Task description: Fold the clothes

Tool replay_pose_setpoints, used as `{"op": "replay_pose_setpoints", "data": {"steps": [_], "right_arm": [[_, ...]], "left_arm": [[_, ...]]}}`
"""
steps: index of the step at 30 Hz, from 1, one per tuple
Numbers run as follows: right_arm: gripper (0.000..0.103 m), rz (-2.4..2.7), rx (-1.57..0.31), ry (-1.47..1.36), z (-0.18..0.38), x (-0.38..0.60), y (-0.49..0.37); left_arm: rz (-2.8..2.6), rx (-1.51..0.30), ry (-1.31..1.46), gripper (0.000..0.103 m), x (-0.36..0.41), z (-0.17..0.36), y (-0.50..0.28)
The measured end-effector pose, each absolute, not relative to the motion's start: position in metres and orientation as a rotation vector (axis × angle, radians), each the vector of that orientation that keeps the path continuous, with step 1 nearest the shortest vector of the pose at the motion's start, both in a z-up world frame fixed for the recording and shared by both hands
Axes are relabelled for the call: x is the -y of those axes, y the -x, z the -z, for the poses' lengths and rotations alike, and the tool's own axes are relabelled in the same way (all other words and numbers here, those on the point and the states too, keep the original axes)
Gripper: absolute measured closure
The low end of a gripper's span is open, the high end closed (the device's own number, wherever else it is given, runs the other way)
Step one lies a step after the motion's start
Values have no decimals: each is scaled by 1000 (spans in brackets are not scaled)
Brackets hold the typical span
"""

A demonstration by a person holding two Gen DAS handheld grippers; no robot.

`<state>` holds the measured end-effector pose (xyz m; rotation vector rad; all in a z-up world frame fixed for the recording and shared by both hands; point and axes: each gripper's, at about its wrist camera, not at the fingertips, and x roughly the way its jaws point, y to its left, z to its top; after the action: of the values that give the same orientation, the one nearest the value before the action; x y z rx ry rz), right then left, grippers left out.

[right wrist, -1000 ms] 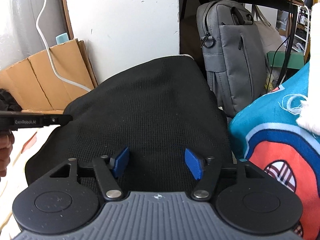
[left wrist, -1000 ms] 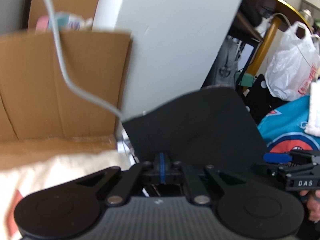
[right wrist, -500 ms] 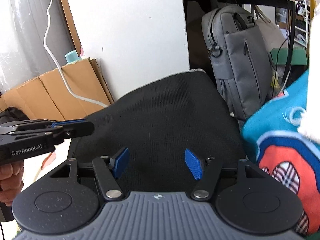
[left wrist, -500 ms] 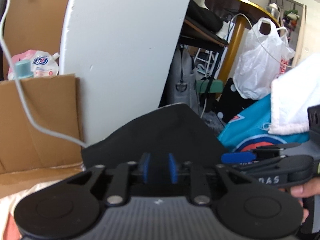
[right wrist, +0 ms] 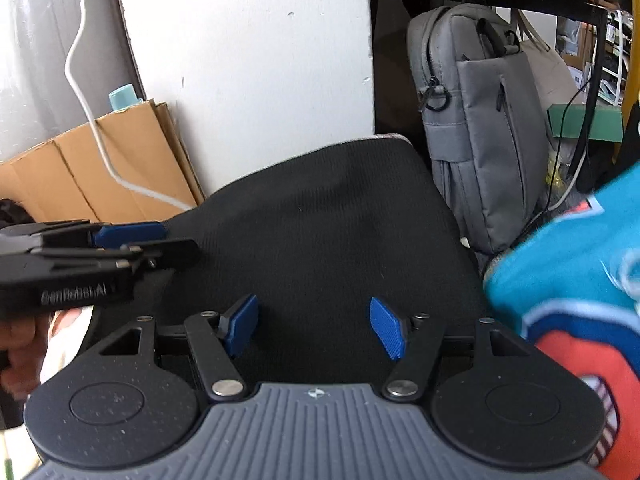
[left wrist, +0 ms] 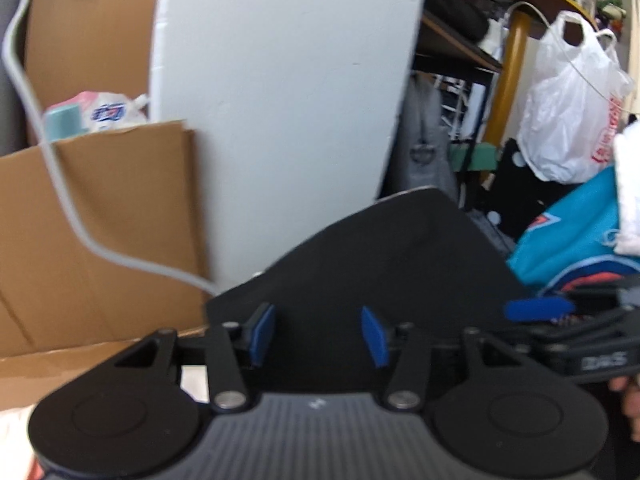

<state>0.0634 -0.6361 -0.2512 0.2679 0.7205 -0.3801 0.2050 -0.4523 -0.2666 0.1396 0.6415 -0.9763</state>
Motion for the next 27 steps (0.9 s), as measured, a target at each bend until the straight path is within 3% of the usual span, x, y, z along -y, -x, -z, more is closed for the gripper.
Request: {"op": "replay_pose_setpoints", "data": {"steps": [16, 24, 27], "right_arm": [[33, 356, -784, -203, 256, 605, 11], [33, 383, -925, -260, 226, 598, 10], [33, 392, -935, -292, 203, 591, 14]], "left_arm": [[940, -765, -158, 44, 378, 266, -198], [897, -981, -157, 44, 353, 229, -159], [899, -986, -179, 44, 341, 208, -140]]}}
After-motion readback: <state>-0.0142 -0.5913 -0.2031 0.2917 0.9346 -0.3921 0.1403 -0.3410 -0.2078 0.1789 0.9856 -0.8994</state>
